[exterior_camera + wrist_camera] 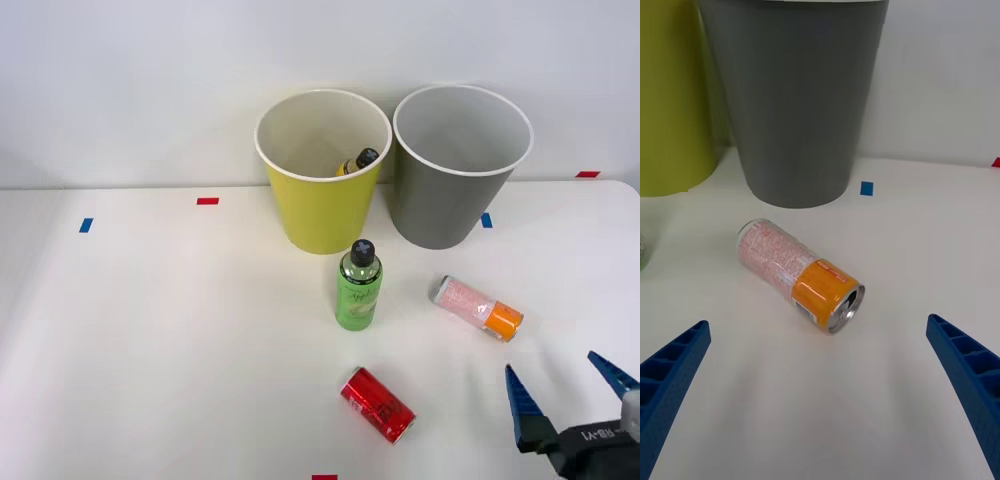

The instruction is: Put cans in the gray bin, plastic bottles in the light green bin

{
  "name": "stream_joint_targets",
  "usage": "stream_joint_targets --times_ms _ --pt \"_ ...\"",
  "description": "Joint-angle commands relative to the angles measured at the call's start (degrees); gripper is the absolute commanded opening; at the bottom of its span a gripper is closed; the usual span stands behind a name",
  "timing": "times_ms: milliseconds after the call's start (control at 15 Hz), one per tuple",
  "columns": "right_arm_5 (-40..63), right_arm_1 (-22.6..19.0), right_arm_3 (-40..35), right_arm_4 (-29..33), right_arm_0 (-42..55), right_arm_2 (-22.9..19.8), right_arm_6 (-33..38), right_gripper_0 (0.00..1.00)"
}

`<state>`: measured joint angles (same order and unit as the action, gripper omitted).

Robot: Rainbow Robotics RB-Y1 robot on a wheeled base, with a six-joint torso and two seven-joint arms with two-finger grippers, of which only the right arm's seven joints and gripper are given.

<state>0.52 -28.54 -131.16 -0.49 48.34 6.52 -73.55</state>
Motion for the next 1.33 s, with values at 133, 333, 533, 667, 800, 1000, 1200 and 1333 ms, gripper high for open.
stream_joint_targets --times_ms 133,333,533,667,800,1000,1200,1333 --pt "16.5 -7.5 -4.8 -4.4 -9.5 0.1 1.5 1.00" --pt "21.7 -9.0 -4.8 -6.1 -14.3 0.9 1.6 1.00" --pt "27.9 -11.4 -4.8 -6.3 -18.9 2.4 1.7 1.00" --pt "33.3 -13.4 -4.8 -6.4 -21.6 3.3 2.0 1.00" --pt "38.1 -15.5 -4.8 -6.4 -24.3 4.4 3.0 1.00" --pt "43.8 -19.7 -4.8 -8.4 -29.7 7.4 6.8 1.00" --pt "48.2 -23.8 -4.8 -11.0 -34.8 9.9 7.5 1.00" --pt "50.2 -27.1 -4.9 -16.4 -38.1 10.4 6.8 1.00"
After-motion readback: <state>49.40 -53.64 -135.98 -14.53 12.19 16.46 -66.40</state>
